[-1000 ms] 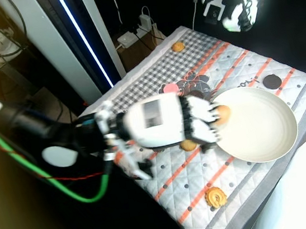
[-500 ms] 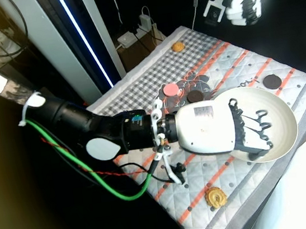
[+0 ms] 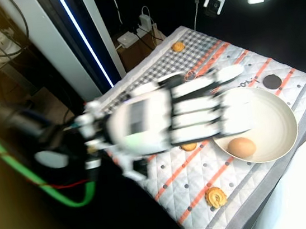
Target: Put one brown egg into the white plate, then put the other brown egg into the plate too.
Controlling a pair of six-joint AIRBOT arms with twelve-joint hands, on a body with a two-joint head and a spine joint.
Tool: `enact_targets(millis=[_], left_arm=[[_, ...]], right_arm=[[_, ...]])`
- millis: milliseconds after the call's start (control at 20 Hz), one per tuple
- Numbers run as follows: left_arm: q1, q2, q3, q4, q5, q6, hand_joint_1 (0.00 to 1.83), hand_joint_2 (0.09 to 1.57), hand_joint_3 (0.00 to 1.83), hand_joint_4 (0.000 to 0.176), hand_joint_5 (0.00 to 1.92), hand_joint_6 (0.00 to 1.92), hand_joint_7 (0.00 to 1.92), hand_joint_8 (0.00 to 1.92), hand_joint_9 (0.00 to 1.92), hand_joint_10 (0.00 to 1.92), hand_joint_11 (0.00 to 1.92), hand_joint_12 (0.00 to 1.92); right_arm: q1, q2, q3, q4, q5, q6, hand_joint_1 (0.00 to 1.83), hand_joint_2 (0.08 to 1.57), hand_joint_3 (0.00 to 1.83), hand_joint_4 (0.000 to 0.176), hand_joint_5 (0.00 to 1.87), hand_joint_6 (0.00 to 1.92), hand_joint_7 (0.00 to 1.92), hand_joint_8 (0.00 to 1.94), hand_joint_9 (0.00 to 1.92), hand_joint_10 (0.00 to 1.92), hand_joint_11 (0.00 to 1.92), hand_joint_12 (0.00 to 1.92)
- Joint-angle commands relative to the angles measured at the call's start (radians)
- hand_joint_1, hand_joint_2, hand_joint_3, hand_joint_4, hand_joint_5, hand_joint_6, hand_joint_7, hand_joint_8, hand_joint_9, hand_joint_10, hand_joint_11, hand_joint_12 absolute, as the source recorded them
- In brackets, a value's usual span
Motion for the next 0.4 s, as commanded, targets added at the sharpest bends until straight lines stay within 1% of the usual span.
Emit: enact_targets(millis=[0, 50, 100, 150, 200, 250, 300, 350], left_arm=[[0.007, 0.002, 0.000, -0.067, -0.185, -0.014, 0.52, 1.18, 0.00, 0.000, 0.40, 0.00, 0.37, 0.55, 0.21, 0.93, 0.01, 1.57], [0.029, 0.003, -0.009, -0.090, -0.228, -0.023, 0.40, 1.18, 0.00, 0.000, 0.29, 0.00, 0.38, 0.25, 0.23, 0.60, 0.00, 1.43], [0.032, 0.004, -0.012, -0.097, -0.228, -0.043, 0.32, 1.16, 0.00, 0.000, 0.21, 0.00, 0.38, 0.09, 0.26, 0.41, 0.00, 1.36], [0.031, 0.001, -0.010, -0.093, -0.228, -0.069, 0.30, 1.19, 0.00, 0.000, 0.17, 0.00, 0.39, 0.03, 0.30, 0.31, 0.00, 1.32], [0.031, -0.002, -0.010, -0.092, -0.228, -0.077, 0.26, 1.22, 0.00, 0.000, 0.16, 0.00, 0.37, 0.00, 0.35, 0.19, 0.00, 1.25], [0.030, -0.011, -0.011, -0.094, -0.228, -0.079, 0.21, 1.25, 0.00, 0.000, 0.10, 0.00, 0.31, 0.00, 0.32, 0.10, 0.00, 1.11], [0.028, -0.013, -0.012, -0.094, -0.228, -0.081, 0.21, 1.25, 0.00, 0.000, 0.10, 0.00, 0.31, 0.00, 0.32, 0.10, 0.00, 1.11], [0.023, -0.018, -0.012, -0.093, -0.228, -0.091, 0.03, 1.33, 0.02, 0.000, 0.26, 0.10, 0.24, 0.00, 0.25, 0.03, 0.00, 0.76]], right_arm=[[-0.005, 0.005, -0.013, 0.049, 0.191, 0.005, 0.14, 1.19, 0.00, 0.124, 0.15, 0.01, 0.20, 0.01, 0.18, 0.01, 0.09, 0.14], [-0.033, 0.020, -0.036, 0.072, 0.249, 0.005, 0.20, 1.19, 0.00, 0.111, 0.16, 0.01, 0.22, 0.01, 0.20, 0.01, 0.11, 0.15], [-0.050, 0.033, -0.053, 0.088, 0.298, 0.005, 0.21, 1.17, 0.00, 0.079, 0.18, 0.00, 0.28, 0.01, 0.25, 0.01, 0.17, 0.16], [-0.070, 0.048, -0.073, 0.107, 0.357, 0.005, 0.22, 1.18, 0.00, 0.059, 0.19, 0.00, 0.30, 0.01, 0.27, 0.01, 0.19, 0.16], [-0.092, 0.066, -0.095, 0.130, 0.425, 0.005, 0.27, 1.21, 0.00, 0.034, 0.22, 0.00, 0.35, 0.01, 0.34, 0.01, 0.24, 0.16], [-0.106, 0.106, -0.140, 0.149, 0.453, 0.005, 0.26, 1.28, 0.00, 0.009, 0.18, 0.00, 0.35, 0.00, 0.38, 0.01, 0.30, 0.15], [-0.106, 0.111, -0.149, 0.149, 0.453, 0.005, 0.26, 1.28, 0.00, 0.009, 0.18, 0.00, 0.35, 0.00, 0.38, 0.01, 0.30, 0.15], [-0.105, 0.128, -0.170, 0.144, 0.454, 0.005, 0.27, 1.33, 0.01, 0.000, 0.18, 0.02, 0.28, 0.00, 0.37, 0.00, 0.30, 0.13]])
